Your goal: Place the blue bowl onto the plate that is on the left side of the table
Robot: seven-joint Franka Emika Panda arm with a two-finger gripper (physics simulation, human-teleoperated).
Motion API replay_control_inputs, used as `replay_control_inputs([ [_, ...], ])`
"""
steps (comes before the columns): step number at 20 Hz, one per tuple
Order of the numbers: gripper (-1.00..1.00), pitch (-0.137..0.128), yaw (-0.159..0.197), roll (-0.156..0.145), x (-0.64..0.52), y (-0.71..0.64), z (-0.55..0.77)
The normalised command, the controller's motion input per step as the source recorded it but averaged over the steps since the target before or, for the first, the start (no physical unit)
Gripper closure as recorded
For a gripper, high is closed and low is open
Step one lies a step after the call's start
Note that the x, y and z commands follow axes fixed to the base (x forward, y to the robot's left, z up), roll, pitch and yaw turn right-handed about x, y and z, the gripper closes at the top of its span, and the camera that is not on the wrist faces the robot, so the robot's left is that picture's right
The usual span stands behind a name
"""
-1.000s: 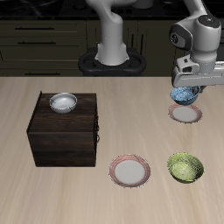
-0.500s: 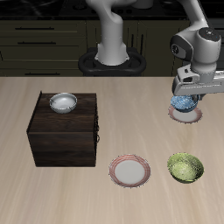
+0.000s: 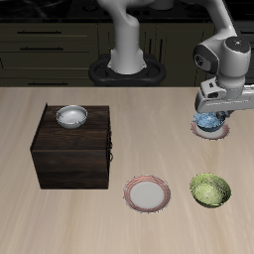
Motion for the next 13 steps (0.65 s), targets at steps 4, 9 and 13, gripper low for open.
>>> replay_control_inputs([
  [4,-1.00,0.002,0.001,0.014,-0.01,0.00,0.03],
  [9,-1.00,-0.010,-0.001,0.013,-0.03,0.04,0.03],
  [13,-1.00,-0.036,-0.020,0.020,-0.18,-0.05,0.23],
])
